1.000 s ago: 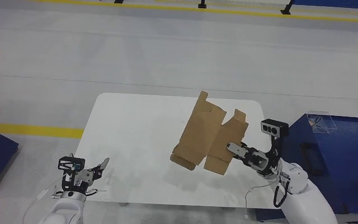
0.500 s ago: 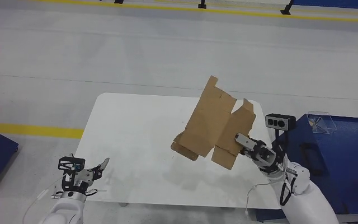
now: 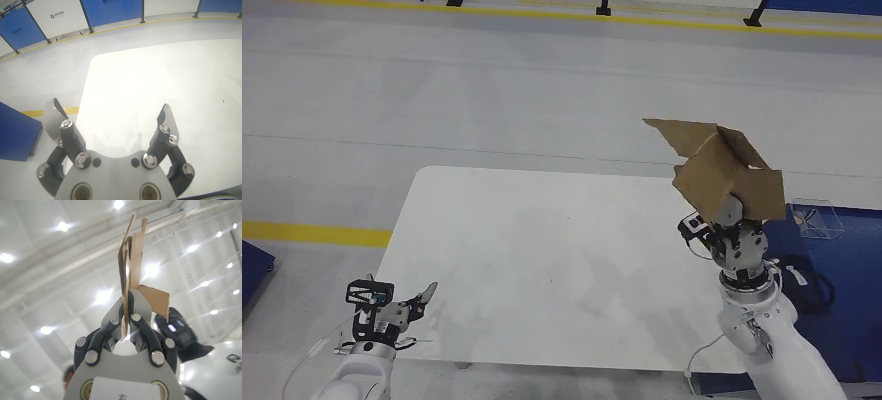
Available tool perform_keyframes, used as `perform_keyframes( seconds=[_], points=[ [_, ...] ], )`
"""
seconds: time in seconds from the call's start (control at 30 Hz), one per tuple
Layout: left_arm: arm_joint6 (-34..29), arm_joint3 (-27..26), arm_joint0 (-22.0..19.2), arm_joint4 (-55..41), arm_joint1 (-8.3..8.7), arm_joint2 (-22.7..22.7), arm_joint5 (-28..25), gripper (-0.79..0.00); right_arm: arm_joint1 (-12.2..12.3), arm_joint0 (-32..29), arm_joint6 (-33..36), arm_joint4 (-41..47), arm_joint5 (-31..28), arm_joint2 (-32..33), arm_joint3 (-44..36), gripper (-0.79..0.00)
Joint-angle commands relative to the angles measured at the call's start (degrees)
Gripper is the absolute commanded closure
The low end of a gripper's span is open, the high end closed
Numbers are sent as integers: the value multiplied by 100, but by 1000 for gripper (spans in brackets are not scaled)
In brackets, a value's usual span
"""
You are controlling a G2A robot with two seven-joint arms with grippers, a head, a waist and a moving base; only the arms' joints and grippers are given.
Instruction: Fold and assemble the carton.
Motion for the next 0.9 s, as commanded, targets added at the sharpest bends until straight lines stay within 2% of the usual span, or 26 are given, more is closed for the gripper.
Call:
perform_keyframes(
  seconds=[0.0,0.17,0.27,0.4,0.5,0.57,0.67,0.87],
  points=[
    [0,0,0,0,0,0,0,-785,-20,-9,-531,766,918,-235,166,0],
    [0,0,0,0,0,0,0,-785,-80,62,-2129,2387,2220,-938,703,0],
    [0,0,0,0,0,0,0,-785,-110,240,-3192,3535,2648,-1333,911,0],
    [0,0,0,0,0,0,0,-785,-130,521,-3966,4495,2784,-1475,1132,0],
    [0,0,0,0,0,0,0,-785,-149,632,-4170,4623,2774,-1469,1122,0],
    [0,0,0,0,0,0,0,-785,-148,693,-4113,4237,2717,-1294,1055,0],
    [0,0,0,0,0,0,0,-785,-153,664,-3649,3368,2524,-943,820,0],
    [0,0,0,0,0,0,0,-785,-147,477,-1958,539,1417,56,140,0]
  ],
)
